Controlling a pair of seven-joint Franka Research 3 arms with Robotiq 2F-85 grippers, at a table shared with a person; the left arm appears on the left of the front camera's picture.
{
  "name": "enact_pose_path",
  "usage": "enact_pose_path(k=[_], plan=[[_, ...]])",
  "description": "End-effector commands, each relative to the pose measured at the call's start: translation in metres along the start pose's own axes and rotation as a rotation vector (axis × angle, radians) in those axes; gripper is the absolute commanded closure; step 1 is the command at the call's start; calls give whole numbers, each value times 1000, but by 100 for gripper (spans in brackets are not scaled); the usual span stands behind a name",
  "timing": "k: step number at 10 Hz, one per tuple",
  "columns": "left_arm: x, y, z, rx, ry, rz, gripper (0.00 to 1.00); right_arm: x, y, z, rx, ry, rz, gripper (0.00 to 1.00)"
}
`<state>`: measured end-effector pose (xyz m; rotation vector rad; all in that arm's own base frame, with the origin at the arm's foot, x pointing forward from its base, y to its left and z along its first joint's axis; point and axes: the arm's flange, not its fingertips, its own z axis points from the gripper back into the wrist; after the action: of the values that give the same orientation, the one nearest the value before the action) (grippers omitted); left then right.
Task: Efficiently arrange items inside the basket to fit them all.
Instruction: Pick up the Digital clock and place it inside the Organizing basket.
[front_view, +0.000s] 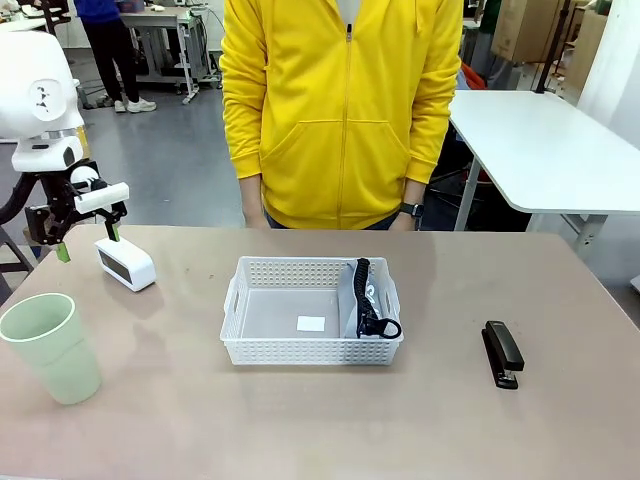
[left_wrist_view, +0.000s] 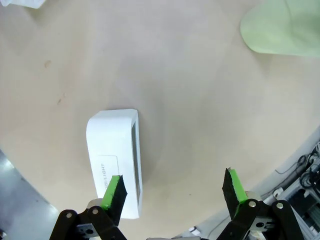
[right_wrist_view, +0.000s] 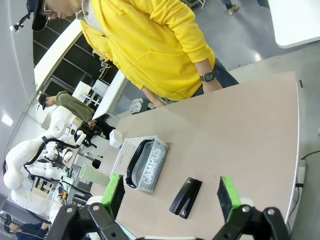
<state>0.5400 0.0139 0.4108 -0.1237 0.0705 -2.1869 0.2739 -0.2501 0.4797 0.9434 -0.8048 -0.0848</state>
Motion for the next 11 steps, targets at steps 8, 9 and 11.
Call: enact_pose_path(k=[8,9,11], plan=[[-28,29,-29,151,20,59,0,3,0,0,16,-19,26,0],[-29,32,-30,151,18,52,0,3,0,0,16,-19,26,0],[-31,37,-35,133,12,40,0,3,0,0,16,-19,26,0]])
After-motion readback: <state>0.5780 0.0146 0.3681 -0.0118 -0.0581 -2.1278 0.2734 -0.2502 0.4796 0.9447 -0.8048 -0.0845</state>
